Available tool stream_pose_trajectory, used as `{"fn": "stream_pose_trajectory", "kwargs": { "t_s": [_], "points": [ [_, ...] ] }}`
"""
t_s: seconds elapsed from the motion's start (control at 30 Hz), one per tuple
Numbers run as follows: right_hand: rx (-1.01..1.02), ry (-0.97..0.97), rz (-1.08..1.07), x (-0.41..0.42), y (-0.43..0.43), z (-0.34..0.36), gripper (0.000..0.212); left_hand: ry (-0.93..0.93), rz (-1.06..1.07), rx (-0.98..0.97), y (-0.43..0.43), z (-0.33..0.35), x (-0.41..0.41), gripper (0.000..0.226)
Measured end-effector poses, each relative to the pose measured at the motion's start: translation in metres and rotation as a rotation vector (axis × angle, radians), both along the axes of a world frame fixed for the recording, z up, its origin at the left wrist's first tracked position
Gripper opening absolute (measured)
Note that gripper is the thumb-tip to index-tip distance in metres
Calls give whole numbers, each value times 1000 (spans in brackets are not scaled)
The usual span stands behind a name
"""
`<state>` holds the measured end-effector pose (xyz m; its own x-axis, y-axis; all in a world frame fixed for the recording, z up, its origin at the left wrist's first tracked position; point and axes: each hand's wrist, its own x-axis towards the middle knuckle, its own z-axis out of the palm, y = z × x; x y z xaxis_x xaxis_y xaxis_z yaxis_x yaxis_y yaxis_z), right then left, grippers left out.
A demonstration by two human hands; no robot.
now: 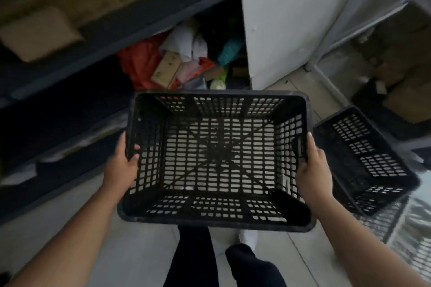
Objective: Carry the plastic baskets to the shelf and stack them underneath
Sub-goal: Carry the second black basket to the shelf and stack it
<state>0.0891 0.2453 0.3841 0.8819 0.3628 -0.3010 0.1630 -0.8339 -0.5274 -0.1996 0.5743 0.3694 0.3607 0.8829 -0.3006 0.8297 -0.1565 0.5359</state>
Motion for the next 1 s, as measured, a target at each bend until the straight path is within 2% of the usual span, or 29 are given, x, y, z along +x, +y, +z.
{"fn": "stream_pose_trajectory", "kwargs": {
  "t_s": [0.2,0.37,0.5,0.73,1.0],
  "points": [
    [57,-68,292,-64,66,110,75,-96,270,104,-35,115,-154,69],
    [108,-134,613,-165,133,180,80,-130,538,216,-88,184,-306,64],
    [148,-182,852,-278,178,211,76,-129,756,280,-143,221,-425,62],
    [218,-216,1159,-506,224,234,72,-102,1094,292,-235,248,-642,71],
    [292,-149,1438,-727,273,256,69,-48,1361,332,-297,256,-811,53]
  ]
}}
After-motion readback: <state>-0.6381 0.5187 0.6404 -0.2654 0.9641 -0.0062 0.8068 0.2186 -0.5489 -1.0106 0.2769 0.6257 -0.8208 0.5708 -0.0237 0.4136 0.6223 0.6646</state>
